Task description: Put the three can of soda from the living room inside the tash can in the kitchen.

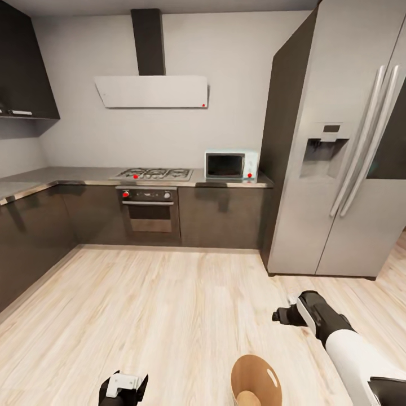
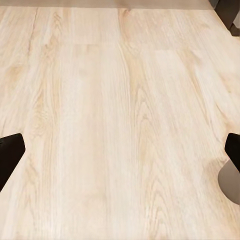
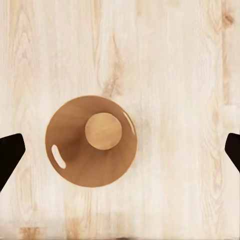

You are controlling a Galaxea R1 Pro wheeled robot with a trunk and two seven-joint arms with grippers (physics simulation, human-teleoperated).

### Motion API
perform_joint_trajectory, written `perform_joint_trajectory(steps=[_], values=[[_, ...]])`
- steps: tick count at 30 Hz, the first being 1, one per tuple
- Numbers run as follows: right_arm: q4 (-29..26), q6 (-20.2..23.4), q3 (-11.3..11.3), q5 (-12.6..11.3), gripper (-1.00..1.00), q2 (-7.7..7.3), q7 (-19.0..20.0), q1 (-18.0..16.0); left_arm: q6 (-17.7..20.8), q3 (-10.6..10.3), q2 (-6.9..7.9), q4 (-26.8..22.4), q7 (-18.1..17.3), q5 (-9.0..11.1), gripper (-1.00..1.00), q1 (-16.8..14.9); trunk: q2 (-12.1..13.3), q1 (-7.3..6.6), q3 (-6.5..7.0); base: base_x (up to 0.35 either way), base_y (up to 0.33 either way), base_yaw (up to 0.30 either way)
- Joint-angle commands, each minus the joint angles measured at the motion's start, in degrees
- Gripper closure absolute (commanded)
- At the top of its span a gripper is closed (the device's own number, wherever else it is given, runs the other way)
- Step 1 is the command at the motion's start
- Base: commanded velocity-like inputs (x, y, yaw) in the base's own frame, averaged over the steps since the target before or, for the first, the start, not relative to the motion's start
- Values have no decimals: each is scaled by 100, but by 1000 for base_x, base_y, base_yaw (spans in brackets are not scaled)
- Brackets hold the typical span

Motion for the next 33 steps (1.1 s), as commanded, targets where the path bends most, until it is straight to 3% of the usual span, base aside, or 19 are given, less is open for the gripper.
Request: perform_joint_trajectory(steps=[1,33], values=[[36,0,-4,-1,-100,-3,7,0,0,-1,0,-1,0,-1,-100,0,-42,23,-18,0,0,0],[200,7,77,84,-100,56,24,-7,1,-21,-2,6,-1,-53,-100,-7,-1325,725,-593,0,0,0]])
